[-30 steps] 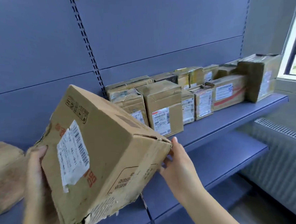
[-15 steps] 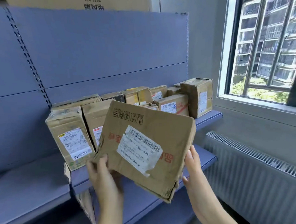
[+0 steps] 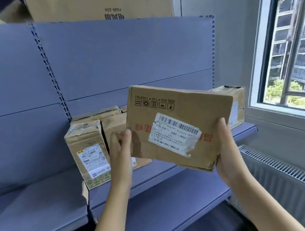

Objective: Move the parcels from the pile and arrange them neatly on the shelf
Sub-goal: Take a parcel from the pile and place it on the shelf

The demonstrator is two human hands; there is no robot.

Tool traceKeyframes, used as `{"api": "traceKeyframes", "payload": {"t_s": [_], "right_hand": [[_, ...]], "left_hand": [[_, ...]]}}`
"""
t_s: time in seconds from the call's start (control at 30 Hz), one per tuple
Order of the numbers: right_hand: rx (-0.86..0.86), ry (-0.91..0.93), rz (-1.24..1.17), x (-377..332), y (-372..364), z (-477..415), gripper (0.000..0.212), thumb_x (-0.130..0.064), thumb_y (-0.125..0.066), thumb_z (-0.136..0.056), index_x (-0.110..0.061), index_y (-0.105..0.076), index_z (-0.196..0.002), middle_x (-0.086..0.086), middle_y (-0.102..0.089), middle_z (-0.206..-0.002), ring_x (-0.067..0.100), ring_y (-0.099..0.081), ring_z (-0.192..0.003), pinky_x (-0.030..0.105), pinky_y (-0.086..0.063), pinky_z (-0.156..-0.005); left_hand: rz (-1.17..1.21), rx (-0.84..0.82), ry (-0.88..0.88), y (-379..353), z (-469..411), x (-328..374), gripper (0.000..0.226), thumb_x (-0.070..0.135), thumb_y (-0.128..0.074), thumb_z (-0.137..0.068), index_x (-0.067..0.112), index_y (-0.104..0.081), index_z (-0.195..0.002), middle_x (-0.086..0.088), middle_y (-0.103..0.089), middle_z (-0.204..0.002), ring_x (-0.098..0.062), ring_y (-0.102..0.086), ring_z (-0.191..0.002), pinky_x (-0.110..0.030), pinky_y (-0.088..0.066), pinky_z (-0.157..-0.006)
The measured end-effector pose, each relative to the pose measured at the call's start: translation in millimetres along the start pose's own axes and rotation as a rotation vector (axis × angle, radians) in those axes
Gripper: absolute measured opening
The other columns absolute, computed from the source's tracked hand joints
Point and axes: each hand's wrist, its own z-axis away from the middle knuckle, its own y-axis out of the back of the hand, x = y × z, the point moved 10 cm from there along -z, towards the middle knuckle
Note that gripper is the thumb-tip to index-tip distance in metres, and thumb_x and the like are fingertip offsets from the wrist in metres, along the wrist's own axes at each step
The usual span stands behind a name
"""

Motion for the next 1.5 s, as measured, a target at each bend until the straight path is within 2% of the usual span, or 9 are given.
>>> {"api": "traceKeyframes", "payload": {"t_s": [0.1,0.37,0.47,0.73,0.9,1.1,1.2,1.4,1.5], "right_hand": [[-0.088,0.013,0.019,2.2,-26.7,-38.0,0.075,-0.08,-0.04,-0.08,-0.036,-0.043,-0.141,-0.007,-0.053,-0.141,0.016,-0.046,-0.134,0.053,-0.03,-0.113],[-0.255,-0.04,-0.045,11.0,-119.8,-126.6,0.057,-0.065,-0.022,-0.095,-0.032,-0.056,-0.128,-0.007,-0.069,-0.119,0.014,-0.061,-0.117,0.047,-0.039,-0.109],[-0.326,-0.044,-0.032,21.1,-160.4,-150.8,0.062,-0.071,-0.023,-0.09,-0.035,-0.054,-0.131,-0.006,-0.067,-0.123,0.014,-0.06,-0.119,0.049,-0.039,-0.109],[-0.397,-0.097,-0.023,51.9,-239.8,-194.9,0.054,-0.063,-0.019,-0.097,-0.035,-0.056,-0.123,-0.014,-0.069,-0.111,0.002,-0.064,-0.103,0.03,-0.049,-0.091],[-0.417,-0.106,0.07,78.9,-258.0,-213.5,0.057,-0.061,-0.016,-0.098,-0.034,-0.044,-0.139,-0.017,-0.052,-0.129,0.0,-0.049,-0.115,0.023,-0.036,-0.095],[-0.4,0.125,0.206,101.3,-251.2,-221.5,0.048,-0.042,-0.014,-0.104,-0.025,-0.03,-0.147,-0.015,-0.035,-0.142,-0.003,-0.031,-0.132,0.011,-0.019,-0.112],[-0.384,0.156,0.228,106.5,-246.2,-216.2,0.048,-0.033,-0.013,-0.106,-0.019,-0.027,-0.15,-0.011,-0.035,-0.145,-0.003,-0.03,-0.129,-0.006,-0.02,-0.095],[-0.349,0.266,0.242,90.3,-249.1,-219.2,0.064,-0.052,-0.013,-0.096,-0.023,-0.021,-0.153,-0.003,-0.029,-0.157,0.007,-0.024,-0.144,0.023,-0.018,-0.117],[-0.388,0.181,0.242,106.0,-249.0,-224.0,0.051,-0.04,-0.013,-0.105,-0.023,-0.02,-0.152,-0.016,-0.025,-0.154,-0.007,-0.022,-0.135,0.004,-0.015,-0.107]], "left_hand": [[-0.06,-0.032,-0.014,9.4,-32.2,12.1,0.045,0.061,-0.045,-0.086,0.029,-0.055,-0.116,0.015,-0.062,-0.12,-0.003,-0.054,-0.117,-0.037,-0.04,-0.103],[-0.214,-0.013,-0.079,42.5,-100.5,48.7,0.012,0.056,-0.035,-0.096,0.063,-0.043,-0.101,0.038,-0.045,-0.111,0.017,-0.039,-0.108,-0.027,-0.025,-0.103],[-0.254,0.049,-0.11,64.8,-121.8,57.1,0.032,0.06,-0.03,-0.096,0.053,-0.036,-0.127,0.038,-0.034,-0.123,0.015,-0.032,-0.116,-0.032,-0.02,-0.108],[-0.315,0.226,-0.095,120.0,-173.1,57.2,0.059,0.069,-0.031,-0.079,0.039,-0.044,-0.127,0.01,-0.055,-0.131,-0.014,-0.049,-0.124,-0.05,-0.038,-0.107],[-0.376,0.278,-0.11,135.3,-191.8,40.0,0.042,0.047,-0.03,-0.098,0.031,-0.038,-0.137,0.01,-0.057,-0.127,-0.01,-0.053,-0.118,-0.045,-0.041,-0.104],[-0.465,0.298,-0.205,143.6,-187.1,15.1,0.032,0.028,-0.032,-0.103,0.024,-0.036,-0.134,0.022,-0.054,-0.115,0.018,-0.051,-0.1,-0.008,-0.037,-0.08],[-0.463,0.299,-0.225,148.5,-183.2,8.8,0.026,0.027,-0.034,-0.104,0.031,-0.035,-0.129,0.025,-0.053,-0.118,0.018,-0.051,-0.104,-0.011,-0.038,-0.085],[-0.452,0.327,-0.257,153.0,-189.9,19.7,0.025,0.022,-0.033,-0.104,0.026,-0.038,-0.129,0.028,-0.057,-0.111,0.014,-0.055,-0.1,-0.016,-0.041,-0.086],[-0.513,0.316,-0.227,150.5,-191.6,12.0,0.027,0.025,-0.033,-0.104,0.027,-0.037,-0.131,0.023,-0.057,-0.115,0.012,-0.054,-0.1,-0.014,-0.039,-0.083]]}}
